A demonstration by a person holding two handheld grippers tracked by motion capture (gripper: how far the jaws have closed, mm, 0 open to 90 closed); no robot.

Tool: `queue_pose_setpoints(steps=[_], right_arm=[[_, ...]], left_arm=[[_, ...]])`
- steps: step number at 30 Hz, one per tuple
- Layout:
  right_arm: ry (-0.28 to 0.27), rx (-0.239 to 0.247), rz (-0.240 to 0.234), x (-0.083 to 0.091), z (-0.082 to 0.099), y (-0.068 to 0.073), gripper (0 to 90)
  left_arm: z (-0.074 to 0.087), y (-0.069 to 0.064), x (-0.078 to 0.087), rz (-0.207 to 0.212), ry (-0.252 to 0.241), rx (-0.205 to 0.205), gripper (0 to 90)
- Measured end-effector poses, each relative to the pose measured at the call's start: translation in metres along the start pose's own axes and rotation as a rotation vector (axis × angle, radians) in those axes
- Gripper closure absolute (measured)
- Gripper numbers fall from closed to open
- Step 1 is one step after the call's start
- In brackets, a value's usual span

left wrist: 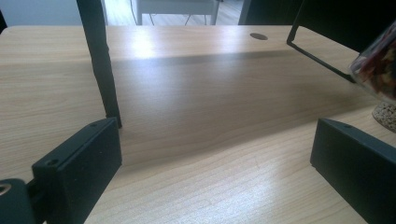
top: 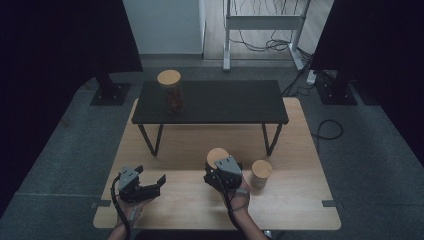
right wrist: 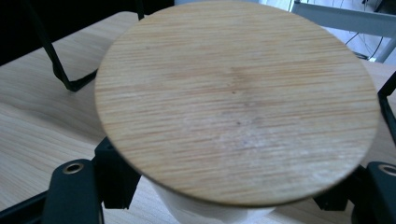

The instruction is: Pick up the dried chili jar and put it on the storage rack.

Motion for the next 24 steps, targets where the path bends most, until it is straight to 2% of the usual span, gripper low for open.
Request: queue_pose_setpoints(steps=[24], right_arm=[[-0.051,0.024,0.029,0.023,-0.015,-0.003,25.2]], left_arm=[[0.000,0.002,-0.001,0.000,0.009,0.001,1.7]])
Point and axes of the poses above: each handheld gripper's, and its own axes: x roughly backward along the jaws, z roughly out of its underside, y roughly to its left, the point moved 7 cm from there along -x, roughly forward along the jaws, and after that the axes turned 15 degrees about y, right-handed, at the moved point
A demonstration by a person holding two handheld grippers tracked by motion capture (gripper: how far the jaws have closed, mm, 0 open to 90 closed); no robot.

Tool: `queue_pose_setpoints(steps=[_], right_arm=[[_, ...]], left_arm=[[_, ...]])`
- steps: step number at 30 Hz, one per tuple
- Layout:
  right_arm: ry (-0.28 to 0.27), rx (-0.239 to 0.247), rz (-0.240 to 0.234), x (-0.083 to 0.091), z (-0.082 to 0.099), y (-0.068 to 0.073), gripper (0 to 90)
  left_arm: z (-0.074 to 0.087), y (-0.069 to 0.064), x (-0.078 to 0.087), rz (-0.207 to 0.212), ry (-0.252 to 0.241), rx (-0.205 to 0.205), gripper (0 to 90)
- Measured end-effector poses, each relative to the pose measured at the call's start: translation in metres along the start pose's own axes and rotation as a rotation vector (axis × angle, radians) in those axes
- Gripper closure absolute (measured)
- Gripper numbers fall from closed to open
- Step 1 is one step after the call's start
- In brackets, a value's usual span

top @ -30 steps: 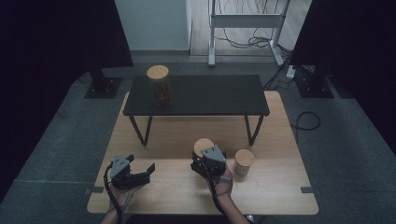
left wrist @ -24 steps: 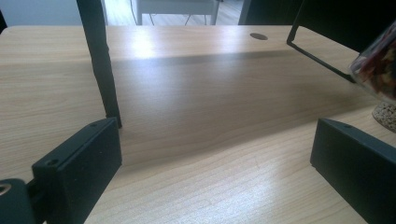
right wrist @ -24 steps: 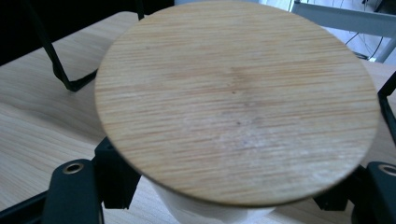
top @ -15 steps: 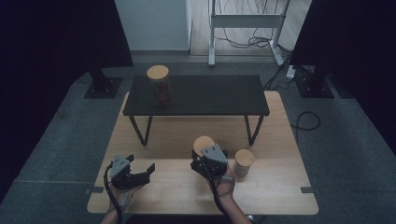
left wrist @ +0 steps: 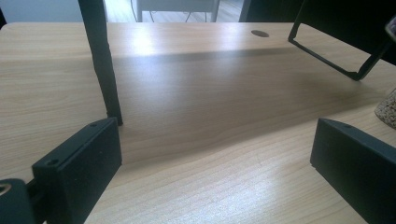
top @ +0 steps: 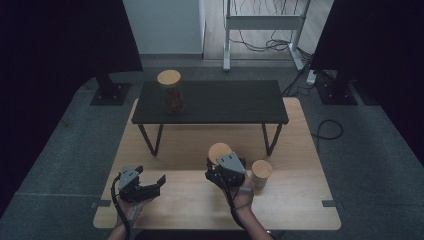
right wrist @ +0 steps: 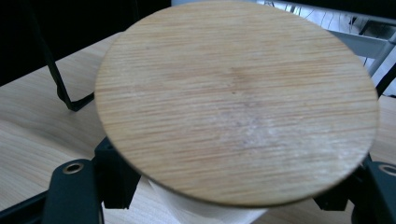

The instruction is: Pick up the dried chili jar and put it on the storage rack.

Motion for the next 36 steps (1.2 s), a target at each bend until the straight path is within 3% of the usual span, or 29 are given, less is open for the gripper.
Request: queue_pose_setpoints(steps=[8,36], right_arm=[[-0.035,0.005,0.008,0.006,-0.002,-0.001,25.3],[-0.080,0.012,0.028,0.022,-0.021,-0.006,25.3]], left_arm=[[0.000,-0.001,-0.001,0.000,0.006,-0.005,1.7],[0.000,0.000,-0.001,-0.003,0.009,-0.002,1.7]])
Point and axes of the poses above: each handheld gripper's, and its own axes: x roughly backward along the jaws, z roughly out of its underside, y roughly to its left, the point moved 7 cm from there along -x, roughly forward along the jaws, and after that the axes turned 15 degrees about y, right-handed, at the moved point
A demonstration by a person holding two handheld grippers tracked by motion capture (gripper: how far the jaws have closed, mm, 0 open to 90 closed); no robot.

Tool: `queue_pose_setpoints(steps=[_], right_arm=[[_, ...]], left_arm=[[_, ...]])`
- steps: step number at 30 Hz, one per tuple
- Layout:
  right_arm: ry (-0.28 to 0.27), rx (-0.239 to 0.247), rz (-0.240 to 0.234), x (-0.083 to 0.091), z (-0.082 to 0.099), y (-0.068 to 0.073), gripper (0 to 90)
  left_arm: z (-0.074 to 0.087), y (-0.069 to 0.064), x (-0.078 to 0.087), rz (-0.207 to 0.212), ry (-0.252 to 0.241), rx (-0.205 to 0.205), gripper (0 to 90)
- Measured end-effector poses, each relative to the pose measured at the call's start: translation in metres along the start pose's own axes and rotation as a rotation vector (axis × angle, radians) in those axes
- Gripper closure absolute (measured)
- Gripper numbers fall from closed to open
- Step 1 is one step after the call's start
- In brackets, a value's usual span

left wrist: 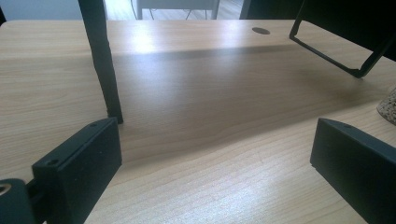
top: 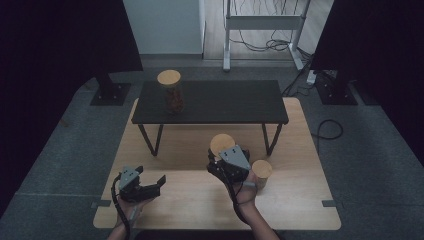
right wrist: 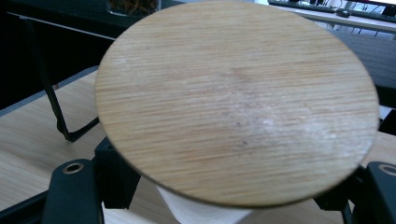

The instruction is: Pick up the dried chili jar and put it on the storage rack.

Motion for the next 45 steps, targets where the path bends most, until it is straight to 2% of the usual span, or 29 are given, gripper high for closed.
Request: queue_pose_setpoints(steps=[24,45], right_arm=[[-0.018,0.014,0.013,0.004,-0.017,-0.003,25.2],[-0.026,-0.002,0.016,-0.004,-0.027,-0.014,25.2]], left_arm=[[0.000,0.002,0.001,-0.006,-0.001,0.002,1.7],[0.000,0.003,0.000,-0.007,-0.001,0.007,1.7]])
Point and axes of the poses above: each handheld gripper's, and its own axes: x roughly backward along the jaws, z roughly out of its underside, y roughly to its left, the point moved 7 cm from there along -x, roughly forward along the jaws, and after that the axes turned 15 degrees about y, right-handed, at the moved point
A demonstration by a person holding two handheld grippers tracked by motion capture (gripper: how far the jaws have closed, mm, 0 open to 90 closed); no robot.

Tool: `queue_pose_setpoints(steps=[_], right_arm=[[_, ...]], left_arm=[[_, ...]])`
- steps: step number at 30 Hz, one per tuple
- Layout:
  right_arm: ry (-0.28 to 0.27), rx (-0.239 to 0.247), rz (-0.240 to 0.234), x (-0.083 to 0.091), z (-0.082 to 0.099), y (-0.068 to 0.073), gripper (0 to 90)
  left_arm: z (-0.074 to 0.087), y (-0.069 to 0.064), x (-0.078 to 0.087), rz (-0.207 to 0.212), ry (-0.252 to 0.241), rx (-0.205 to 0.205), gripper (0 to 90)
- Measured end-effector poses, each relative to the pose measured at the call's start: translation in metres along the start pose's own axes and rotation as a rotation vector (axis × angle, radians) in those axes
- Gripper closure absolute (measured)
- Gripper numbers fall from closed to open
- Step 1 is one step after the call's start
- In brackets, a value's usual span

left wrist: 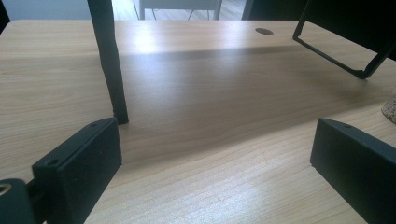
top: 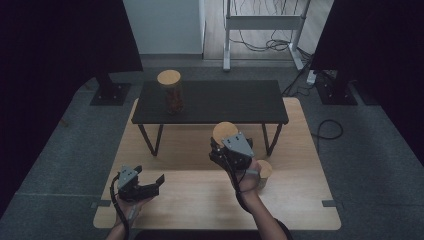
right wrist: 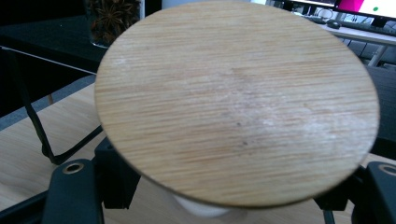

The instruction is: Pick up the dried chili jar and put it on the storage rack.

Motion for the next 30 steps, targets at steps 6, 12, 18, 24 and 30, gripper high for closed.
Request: queue_pose_setpoints(steps=[6,12,18,24,30], right_arm=[[-0.005,0.010,0.002,-0.003,-0.004,0.000,25.2],[-0.010,0.019,0.005,-0.004,-0.008,0.001,25.3],[-0.015,0.033,0.013,-0.004,-0.012,0.001,25.3],[-0.024,0.037,0.015,-0.004,-0.018,0.001,25.3],[-0.028,0.032,0.017,-0.006,-0.023,-0.001,25.3]], left_arm=[[0.000,0.000,-0.001,0.000,0.002,0.001,1.7],[0.000,0.001,-0.001,-0.002,0.007,0.001,1.7],[0.000,0.002,-0.001,-0.002,0.007,0.003,1.7],[0.000,0.002,-0.001,-0.002,0.007,0.000,1.7],[0.000,0.003,-0.001,-0.004,0.008,0.004,1.7]])
Point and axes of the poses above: each handheld gripper's, and its own axes: x roughly backward along the jaws, z roughly out of its underside, y roughly to its left, the point moved 7 cm from there along -x, roughly forward along the jaws, and after that the axes turned 15 degrees about y, right-handed, at the moved point
